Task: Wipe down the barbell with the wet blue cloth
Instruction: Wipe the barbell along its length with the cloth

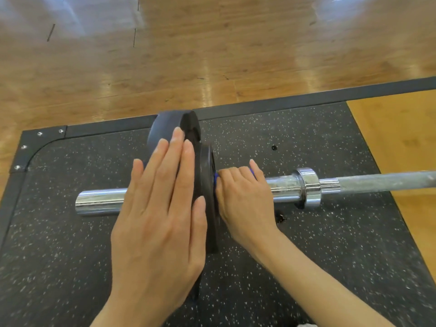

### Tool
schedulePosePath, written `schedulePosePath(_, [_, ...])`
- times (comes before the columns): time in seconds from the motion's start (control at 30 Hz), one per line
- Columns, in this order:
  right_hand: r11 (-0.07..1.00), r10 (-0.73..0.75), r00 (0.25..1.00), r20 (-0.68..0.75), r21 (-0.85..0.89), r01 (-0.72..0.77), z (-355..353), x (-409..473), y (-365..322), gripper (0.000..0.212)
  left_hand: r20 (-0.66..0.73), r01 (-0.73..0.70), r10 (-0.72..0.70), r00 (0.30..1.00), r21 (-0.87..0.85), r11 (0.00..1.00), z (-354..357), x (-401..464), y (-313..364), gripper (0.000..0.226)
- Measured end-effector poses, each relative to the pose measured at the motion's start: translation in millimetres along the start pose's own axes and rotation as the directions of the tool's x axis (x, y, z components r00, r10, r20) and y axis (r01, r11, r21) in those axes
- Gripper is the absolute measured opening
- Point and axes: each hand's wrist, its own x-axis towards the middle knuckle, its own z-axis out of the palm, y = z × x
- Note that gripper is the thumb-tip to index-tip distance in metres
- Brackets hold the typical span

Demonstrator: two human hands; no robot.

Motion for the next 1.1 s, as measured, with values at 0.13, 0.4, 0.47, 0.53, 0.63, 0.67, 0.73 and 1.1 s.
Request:
schedulePosePath(0.13, [0.991,-0.123,0.992,-0.016,0.041,0.124,-9,-31,14,0.032,0.054,-0.009,0.012,0.998,-0.059,0.998,-8,-12,4,0.062])
schedulePosePath(0.4, [0.991,-0.057,0.998,0.031,-0.121,0.061,-16,-21,30,0.014,0.085,0.079,-0.072,0.994,-0.087,0.993,-8,17,-5,0.058])
schedulePosePath(0.47, [0.994,0.016,1.0,0.014,-0.111,-0.014,-15,-19,12,0.022,0.079,0.069,-0.063,0.995,-0.082,0.994,-7,9,-4,0.057])
schedulePosePath(0.53, [1.0,-0.008,1.0,0.014,-0.029,0.009,-12,-27,2,0.028,0.057,0.06,-0.055,0.997,-0.081,0.995,-8,2,-2,0.058])
schedulePosePath(0.63, [0.998,-0.058,0.998,0.033,-0.025,0.059,-21,-43,19,0.024,0.047,0.051,-0.048,0.998,-0.076,0.996,-11,-10,3,0.058])
schedulePosePath(0.67, [0.997,-0.034,0.999,0.023,-0.067,0.035,-23,-40,19,0.019,0.036,0.05,-0.047,0.998,-0.079,0.996,-12,-15,6,0.058])
schedulePosePath(0.73, [0.997,0.005,0.999,0.039,-0.071,-0.003,-24,-26,2,0.018,0.017,0.046,-0.044,0.999,-0.092,0.995,-12,-27,10,0.059])
schedulePosePath(1.1, [0.991,0.073,0.997,0.024,0.109,-0.075,-18,-75,-29,0.025,0.032,-0.009,0.014,0.999,-0.129,0.992,-23,-79,21,0.06])
